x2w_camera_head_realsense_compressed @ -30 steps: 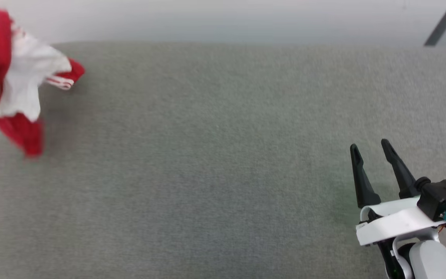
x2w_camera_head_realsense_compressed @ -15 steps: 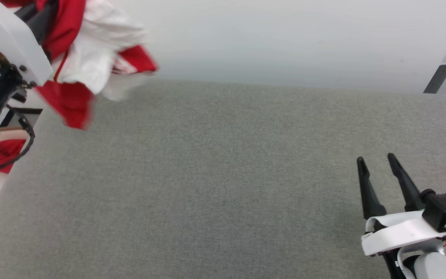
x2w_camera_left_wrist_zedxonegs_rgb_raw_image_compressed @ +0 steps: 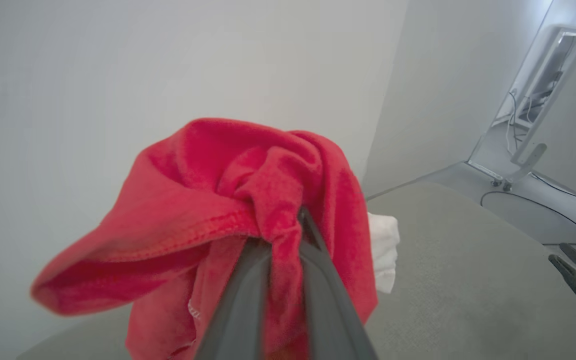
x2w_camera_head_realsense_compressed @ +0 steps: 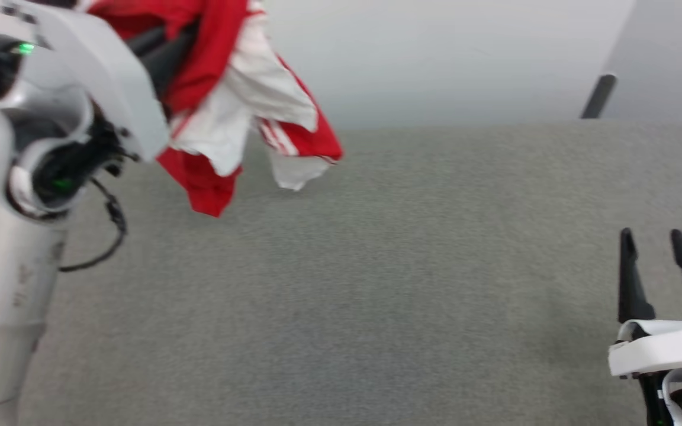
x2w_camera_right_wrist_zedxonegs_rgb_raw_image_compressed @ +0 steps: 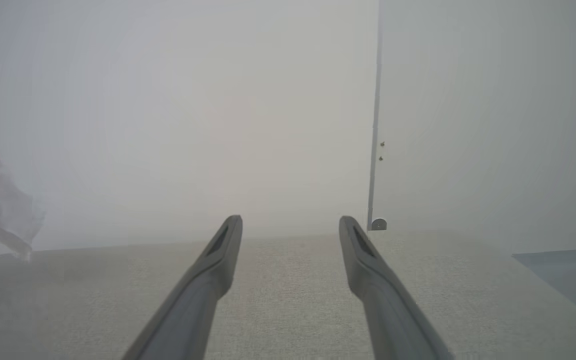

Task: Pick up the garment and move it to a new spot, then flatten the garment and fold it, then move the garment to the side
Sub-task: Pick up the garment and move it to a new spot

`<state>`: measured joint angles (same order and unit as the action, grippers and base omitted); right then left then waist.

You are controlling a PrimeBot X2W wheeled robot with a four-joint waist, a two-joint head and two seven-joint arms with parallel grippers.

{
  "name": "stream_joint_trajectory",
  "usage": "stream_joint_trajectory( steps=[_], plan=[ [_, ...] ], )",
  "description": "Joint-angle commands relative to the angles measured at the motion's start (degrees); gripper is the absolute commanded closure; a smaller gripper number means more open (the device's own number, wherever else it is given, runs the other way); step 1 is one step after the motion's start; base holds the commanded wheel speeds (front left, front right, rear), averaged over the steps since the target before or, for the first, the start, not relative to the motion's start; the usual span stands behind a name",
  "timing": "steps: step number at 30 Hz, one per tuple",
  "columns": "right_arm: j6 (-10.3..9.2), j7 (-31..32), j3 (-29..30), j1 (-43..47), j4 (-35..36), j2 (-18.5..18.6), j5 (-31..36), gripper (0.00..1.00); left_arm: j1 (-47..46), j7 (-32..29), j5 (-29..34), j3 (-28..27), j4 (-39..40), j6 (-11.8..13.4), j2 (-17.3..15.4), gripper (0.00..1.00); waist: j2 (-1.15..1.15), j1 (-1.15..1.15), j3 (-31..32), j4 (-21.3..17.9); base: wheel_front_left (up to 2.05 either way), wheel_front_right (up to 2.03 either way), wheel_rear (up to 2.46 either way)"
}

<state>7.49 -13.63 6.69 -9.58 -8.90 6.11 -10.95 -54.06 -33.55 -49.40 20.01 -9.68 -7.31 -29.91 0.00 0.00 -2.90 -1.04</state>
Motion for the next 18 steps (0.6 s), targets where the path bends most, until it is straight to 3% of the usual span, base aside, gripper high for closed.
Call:
stream_joint_trajectory(
  steps=[1, 18],
  plan=[
    [0.00, -0.3, 1.2, 0.8, 0.4, -0.6, 0.4, 0.00, 0.5, -0.5, -0.5, 0.6, 0.9, 0.3, 0.8, 1.00, 0.00, 0.00, -1.3, -3.2, 0.00, 0.00, 0.00],
    [0.00, -1.1, 6.8, -0.6, 0.4, -2.9, 2.1, 0.00, 2.6, -1.5, -1.7, 6.6, 4.3, 0.4, 6.6, 1.00, 0.00, 0.00, -6.0, -13.5, 0.00, 0.00, 0.00]
  ],
)
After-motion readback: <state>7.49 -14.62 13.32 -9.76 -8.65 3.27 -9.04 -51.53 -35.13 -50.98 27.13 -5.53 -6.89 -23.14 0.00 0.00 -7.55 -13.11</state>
